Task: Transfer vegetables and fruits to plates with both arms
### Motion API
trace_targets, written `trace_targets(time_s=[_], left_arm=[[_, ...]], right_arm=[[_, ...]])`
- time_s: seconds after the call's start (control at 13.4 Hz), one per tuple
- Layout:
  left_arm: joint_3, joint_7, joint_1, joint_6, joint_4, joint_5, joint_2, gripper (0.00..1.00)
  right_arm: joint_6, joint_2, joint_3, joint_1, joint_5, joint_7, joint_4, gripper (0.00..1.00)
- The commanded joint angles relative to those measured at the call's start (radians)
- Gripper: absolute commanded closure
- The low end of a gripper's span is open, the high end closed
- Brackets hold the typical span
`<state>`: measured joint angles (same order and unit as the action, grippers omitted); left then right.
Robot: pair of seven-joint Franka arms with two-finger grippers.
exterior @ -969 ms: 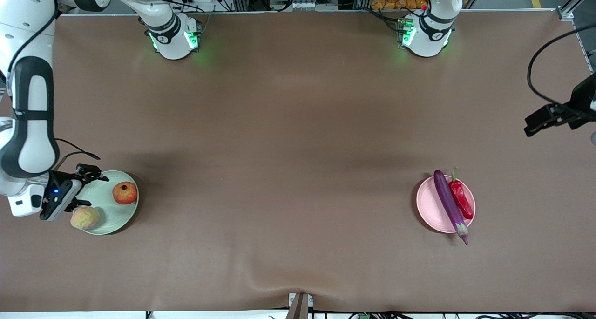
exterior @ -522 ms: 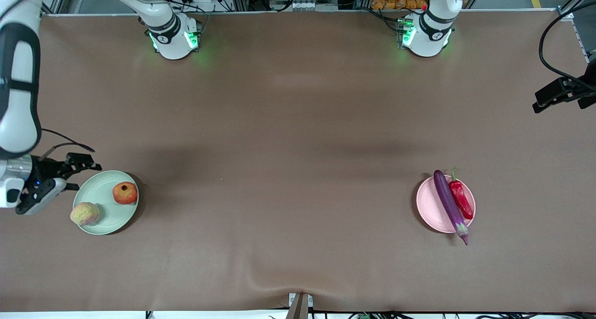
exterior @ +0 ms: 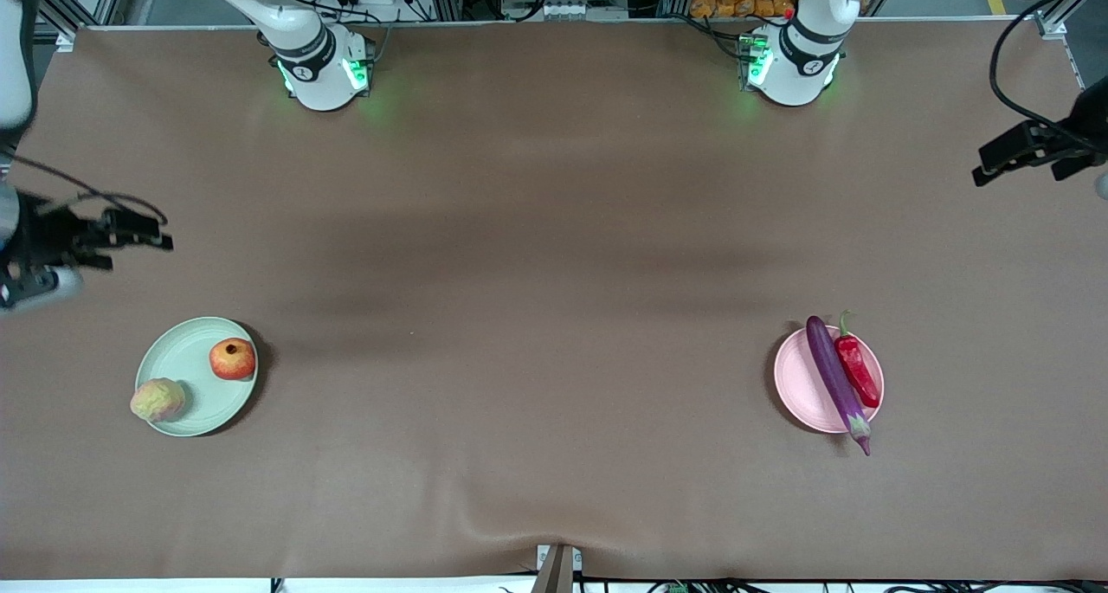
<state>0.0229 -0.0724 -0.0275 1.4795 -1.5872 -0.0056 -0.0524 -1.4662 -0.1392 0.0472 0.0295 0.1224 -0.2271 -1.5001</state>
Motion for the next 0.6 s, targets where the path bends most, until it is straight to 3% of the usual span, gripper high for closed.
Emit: trace_targets(time_s=[0.0,0.3,0.52], left_arm=[[0.003,-0.003,-0.005,-0.002,-0.083,-0.017,-0.075,0.0],[-0.001,-0.007,-0.002,-0.021,-0.088,-0.016,-0.101,0.0],[0.005,-0.027,-0.006,-0.033,-0.031,-0.016,-0.09,0.0]], right_arm=[[0.023,0.113,-0.065,0.046,-0.032,0.13,-0.045,0.0],[0.147,0.132,-0.078,0.06,-0.081,0.141,0.038,0.0],[0.197,0.135,-0.078,0.053,-0.083,0.221,0.061,0.0]])
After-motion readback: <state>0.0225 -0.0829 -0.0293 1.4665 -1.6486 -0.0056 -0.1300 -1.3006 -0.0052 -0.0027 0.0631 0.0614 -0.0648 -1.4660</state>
